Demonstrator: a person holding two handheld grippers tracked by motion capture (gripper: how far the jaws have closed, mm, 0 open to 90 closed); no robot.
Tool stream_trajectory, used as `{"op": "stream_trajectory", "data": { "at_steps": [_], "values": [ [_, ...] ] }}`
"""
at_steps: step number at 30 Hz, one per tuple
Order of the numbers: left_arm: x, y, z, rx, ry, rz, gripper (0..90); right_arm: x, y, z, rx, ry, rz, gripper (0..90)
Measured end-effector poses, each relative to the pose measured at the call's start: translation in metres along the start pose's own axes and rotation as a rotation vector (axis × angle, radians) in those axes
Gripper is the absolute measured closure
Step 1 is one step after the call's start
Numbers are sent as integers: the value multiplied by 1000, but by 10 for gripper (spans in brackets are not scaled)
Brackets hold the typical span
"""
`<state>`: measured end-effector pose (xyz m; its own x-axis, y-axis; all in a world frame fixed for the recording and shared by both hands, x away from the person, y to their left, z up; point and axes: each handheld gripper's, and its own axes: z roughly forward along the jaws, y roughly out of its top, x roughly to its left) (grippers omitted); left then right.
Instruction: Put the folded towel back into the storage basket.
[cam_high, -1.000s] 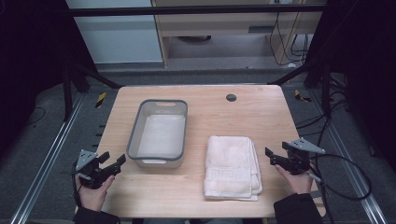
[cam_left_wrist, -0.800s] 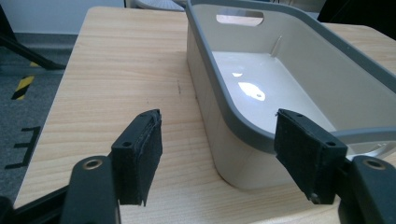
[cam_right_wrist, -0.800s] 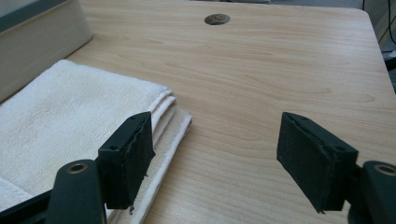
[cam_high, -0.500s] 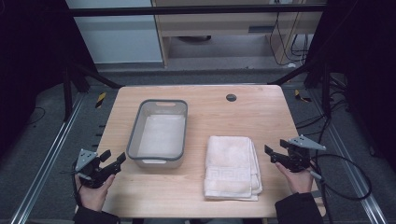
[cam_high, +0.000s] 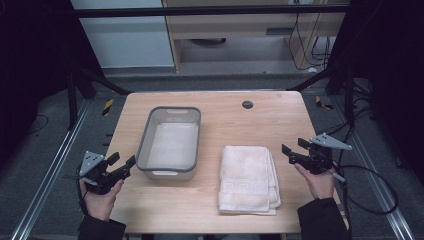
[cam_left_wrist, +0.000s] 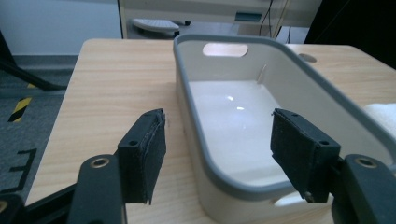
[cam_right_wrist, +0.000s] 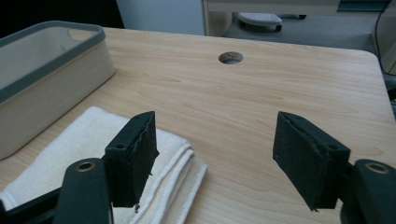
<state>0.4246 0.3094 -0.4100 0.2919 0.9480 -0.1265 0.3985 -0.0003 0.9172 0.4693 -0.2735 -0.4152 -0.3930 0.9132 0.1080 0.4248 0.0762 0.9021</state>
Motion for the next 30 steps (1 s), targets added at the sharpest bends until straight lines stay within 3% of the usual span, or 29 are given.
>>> {"op": "stream_trajectory", "data": {
  "at_steps": [8, 17, 30],
  "values": [
    [-22, 15, 8, -20, -49, 12, 343, 4, 14, 0, -5, 13, -6, 326],
    [-53, 27, 22, -27, -104, 56, 339, 12, 27, 3, -12, 33, -25, 332],
    [-101, 29, 42, -14, -190, 101, 343, 19, 35, 7, -30, 63, -17, 343]
  ]
}}
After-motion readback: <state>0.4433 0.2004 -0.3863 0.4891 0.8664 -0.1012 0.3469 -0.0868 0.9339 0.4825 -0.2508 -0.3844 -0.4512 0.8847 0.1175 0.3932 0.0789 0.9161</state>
